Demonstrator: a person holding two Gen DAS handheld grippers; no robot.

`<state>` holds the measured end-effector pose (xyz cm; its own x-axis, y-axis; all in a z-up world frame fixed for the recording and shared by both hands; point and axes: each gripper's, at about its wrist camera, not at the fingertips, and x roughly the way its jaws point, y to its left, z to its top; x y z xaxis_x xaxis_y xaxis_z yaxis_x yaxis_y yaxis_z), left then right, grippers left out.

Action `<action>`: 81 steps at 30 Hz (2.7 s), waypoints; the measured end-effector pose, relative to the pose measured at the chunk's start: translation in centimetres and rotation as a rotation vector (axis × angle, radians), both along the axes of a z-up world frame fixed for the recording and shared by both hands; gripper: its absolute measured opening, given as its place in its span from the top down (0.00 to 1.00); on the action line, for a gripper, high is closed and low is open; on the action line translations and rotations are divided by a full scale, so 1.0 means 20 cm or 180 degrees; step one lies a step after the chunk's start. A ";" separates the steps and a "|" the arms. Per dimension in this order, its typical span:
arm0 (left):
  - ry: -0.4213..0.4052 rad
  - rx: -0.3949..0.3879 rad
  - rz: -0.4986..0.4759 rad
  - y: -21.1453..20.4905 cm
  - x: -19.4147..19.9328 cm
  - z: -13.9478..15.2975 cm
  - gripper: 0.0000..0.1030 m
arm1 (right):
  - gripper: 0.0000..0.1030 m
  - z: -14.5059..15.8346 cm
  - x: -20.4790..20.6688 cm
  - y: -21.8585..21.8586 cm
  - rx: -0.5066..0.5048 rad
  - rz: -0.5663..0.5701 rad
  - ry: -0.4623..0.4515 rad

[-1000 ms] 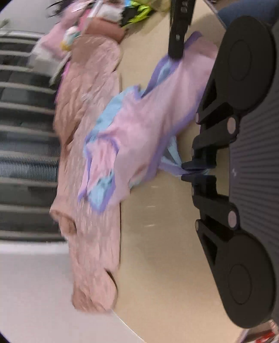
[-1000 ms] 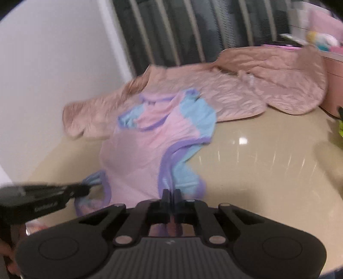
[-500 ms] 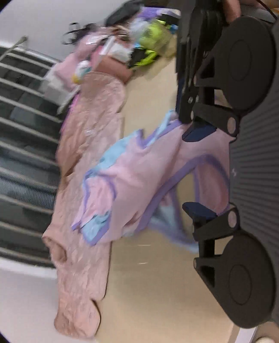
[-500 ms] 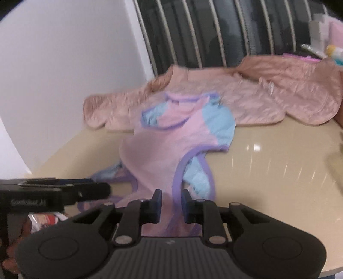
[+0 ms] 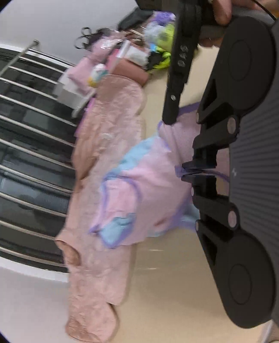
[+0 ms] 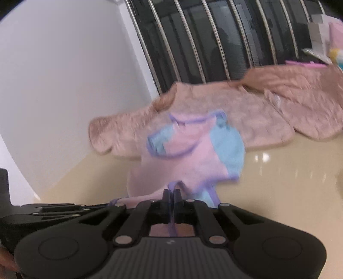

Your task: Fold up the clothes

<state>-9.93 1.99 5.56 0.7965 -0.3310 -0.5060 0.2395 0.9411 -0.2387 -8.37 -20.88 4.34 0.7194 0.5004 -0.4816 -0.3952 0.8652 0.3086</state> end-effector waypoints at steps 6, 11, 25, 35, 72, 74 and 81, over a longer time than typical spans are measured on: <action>-0.0326 0.0022 0.0108 0.05 0.20 0.12 0.96 | 0.98 0.14 0.24 0.10 -0.0183 -0.0091 -0.0380; -0.0104 0.0072 0.0266 0.08 0.49 0.04 0.78 | 0.97 0.14 0.54 0.15 -0.0327 -0.0134 -0.0315; 0.0093 0.0256 0.0495 0.26 -0.06 -0.09 0.10 | 0.65 -0.09 0.04 -0.01 -0.0531 0.0200 -0.0069; 0.0256 0.0891 0.0596 0.15 -0.08 -0.21 0.74 | 0.96 -0.16 0.13 -0.11 0.0289 -0.0171 0.0456; 0.0191 0.0837 0.0782 0.18 -0.09 -0.19 0.84 | 0.77 -0.15 -0.31 0.18 -0.1149 0.0304 -0.0214; 0.0129 0.0899 0.0804 0.17 -0.12 -0.18 0.84 | 0.85 -0.17 -0.30 0.14 -0.1074 0.0256 -0.0108; 0.0191 0.0748 0.0849 0.20 -0.14 -0.20 0.87 | 0.91 -0.19 -0.27 0.12 -0.1007 0.0181 0.0032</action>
<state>-12.70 5.96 1.60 0.8057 0.0154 -0.5921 -0.0298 0.9994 -0.0147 -13.74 -18.56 0.56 0.6890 0.3639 -0.6268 -0.4440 0.8955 0.0319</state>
